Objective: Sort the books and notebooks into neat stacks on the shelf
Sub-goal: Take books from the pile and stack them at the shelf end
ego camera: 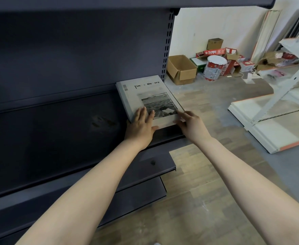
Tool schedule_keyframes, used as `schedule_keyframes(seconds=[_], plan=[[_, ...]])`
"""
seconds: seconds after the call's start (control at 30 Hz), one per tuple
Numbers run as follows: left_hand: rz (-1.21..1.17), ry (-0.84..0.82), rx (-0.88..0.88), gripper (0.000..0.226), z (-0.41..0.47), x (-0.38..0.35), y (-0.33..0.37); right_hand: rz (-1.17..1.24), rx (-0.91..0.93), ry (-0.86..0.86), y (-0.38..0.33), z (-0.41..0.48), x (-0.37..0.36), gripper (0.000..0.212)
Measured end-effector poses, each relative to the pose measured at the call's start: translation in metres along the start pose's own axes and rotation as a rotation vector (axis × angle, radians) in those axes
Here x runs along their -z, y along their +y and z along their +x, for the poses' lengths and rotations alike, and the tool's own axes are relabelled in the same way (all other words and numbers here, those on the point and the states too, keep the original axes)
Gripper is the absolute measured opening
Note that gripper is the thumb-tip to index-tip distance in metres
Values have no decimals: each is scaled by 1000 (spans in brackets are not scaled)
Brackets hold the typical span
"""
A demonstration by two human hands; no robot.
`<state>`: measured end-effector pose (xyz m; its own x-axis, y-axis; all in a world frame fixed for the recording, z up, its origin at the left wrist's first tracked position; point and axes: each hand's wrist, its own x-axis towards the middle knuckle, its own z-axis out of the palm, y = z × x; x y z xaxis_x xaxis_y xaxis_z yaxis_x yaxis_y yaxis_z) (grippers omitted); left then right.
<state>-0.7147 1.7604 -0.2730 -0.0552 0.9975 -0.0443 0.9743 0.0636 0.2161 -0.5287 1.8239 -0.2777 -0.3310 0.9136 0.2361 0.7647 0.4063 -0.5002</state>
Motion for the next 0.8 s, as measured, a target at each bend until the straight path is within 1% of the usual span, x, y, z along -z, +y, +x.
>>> schedule_keyframes(seconds=[0.17,0.33,0.5,0.57,0.6,0.67,0.73,0.8], plan=[[-17,-21,-9,63,1,2,-2,35,-21,35,-1,-2,-5,41],[-36,-69,-5,64,4,8,-3,-6,-81,-8,-8,4,3,40],[-17,-175,12,63,5,16,0,-128,-126,-58,-18,4,11,39],[-67,-210,-10,65,3,22,-2,-210,-163,-98,-25,1,11,39],[-113,-195,-32,68,0,24,-4,-279,-162,-118,-28,-1,9,40],[-206,-107,-42,77,-13,26,-11,-392,-131,-124,-33,-10,5,45],[-234,-17,0,85,-28,24,-24,-422,-71,-60,-37,-21,1,49],[-192,5,42,89,-43,23,-41,-441,-1,2,-43,-31,-3,51]])
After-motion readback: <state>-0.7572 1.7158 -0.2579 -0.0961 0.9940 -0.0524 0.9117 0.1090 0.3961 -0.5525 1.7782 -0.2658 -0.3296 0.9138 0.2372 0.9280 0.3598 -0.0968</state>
